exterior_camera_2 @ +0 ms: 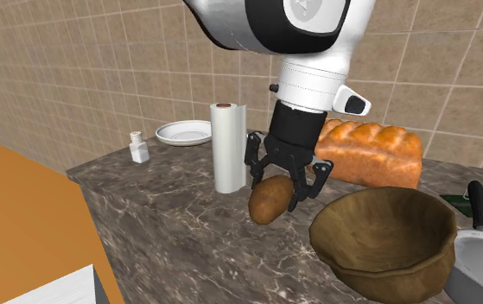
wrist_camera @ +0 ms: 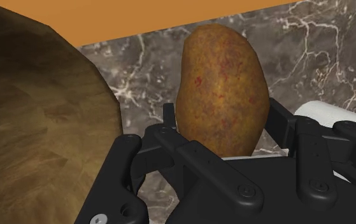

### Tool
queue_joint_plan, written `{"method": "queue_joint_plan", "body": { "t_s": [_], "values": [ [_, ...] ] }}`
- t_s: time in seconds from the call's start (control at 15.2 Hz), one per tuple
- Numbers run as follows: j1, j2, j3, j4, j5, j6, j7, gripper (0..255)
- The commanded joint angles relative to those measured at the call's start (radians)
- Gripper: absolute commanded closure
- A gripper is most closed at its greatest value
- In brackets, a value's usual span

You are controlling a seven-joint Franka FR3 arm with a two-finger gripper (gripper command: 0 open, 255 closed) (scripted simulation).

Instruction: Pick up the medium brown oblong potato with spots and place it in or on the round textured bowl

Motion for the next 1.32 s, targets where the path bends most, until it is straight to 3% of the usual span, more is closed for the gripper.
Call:
{"method": "queue_joint_plan", "body": {
  "t_s": [0.0, 1.25],
  "values": [
    [0.000, -0.008, -0.001, 0.015, -0.002, -0.024, 0.004, 255],
    [-0.001, -0.071, -0.004, 0.192, -0.018, -0.260, 0.033, 255]
  ]
}}
